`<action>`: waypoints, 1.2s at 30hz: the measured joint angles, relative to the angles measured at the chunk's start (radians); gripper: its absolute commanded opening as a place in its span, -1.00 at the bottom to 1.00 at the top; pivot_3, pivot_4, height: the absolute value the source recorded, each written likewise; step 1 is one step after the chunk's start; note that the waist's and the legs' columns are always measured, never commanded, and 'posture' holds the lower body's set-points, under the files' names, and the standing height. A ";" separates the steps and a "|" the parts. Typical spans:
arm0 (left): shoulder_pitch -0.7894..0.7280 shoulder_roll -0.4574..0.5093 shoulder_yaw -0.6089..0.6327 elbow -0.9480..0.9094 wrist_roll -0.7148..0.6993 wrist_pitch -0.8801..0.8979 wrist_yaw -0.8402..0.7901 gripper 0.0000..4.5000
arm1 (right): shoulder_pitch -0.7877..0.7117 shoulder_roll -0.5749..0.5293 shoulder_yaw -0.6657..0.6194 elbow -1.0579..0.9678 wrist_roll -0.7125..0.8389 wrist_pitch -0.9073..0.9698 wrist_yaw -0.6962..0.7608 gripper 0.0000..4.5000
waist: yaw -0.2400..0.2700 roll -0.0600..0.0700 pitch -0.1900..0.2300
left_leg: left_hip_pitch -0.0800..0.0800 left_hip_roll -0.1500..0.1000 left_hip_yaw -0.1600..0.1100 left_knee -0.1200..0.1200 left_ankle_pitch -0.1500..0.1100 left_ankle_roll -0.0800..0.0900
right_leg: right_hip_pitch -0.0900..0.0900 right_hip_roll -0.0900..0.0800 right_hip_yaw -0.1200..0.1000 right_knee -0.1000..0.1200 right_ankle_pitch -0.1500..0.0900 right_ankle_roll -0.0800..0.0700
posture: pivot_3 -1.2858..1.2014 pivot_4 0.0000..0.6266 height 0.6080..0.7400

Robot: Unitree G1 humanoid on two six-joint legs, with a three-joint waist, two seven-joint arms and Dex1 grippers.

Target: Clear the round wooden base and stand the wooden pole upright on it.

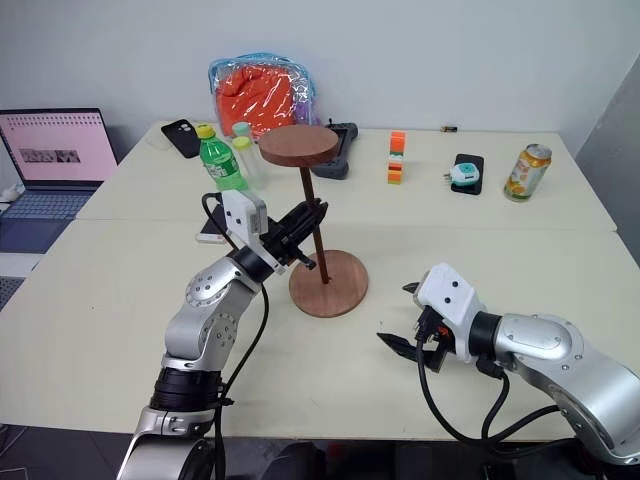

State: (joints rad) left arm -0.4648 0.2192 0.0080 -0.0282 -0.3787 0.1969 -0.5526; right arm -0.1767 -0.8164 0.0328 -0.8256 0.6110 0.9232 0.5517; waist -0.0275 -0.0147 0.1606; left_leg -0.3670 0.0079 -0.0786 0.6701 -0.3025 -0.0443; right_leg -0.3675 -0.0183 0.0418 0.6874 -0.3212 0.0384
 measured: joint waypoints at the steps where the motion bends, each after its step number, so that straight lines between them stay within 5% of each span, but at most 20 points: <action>1: 0.001 0.000 -0.002 -0.011 -0.002 0.009 -0.001 -0.89 | 0.000 0.000 0.000 0.000 -0.001 0.000 0.001 1.00 | 0.000 0.000 0.000 | -0.001 0.000 0.000 0.000 0.000 0.000 | 0.000 0.000 0.000 -0.001 0.000 0.000 | 0.03 -0.52 1.00; 36: 0.047 -0.045 -0.016 0.000 0.051 -0.120 0.021 -0.89 | 0.001 -0.001 0.005 0.001 -0.009 -0.001 0.020 1.00 | 0.002 -0.001 0.001 | -0.003 0.000 0.000 -0.005 0.000 0.000 | -0.002 -0.001 -0.001 -0.007 0.000 0.000 | 0.03 -0.52 1.00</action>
State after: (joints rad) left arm -0.4175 0.1745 -0.0080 -0.0284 -0.3278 0.0773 -0.5318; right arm -0.1753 -0.8178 0.0378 -0.8250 0.6024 0.9222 0.5720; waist -0.0250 -0.0156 0.1613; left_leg -0.3704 0.0078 -0.0791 0.6651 -0.3024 -0.0446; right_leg -0.3697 -0.0192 0.0412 0.6808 -0.3212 0.0384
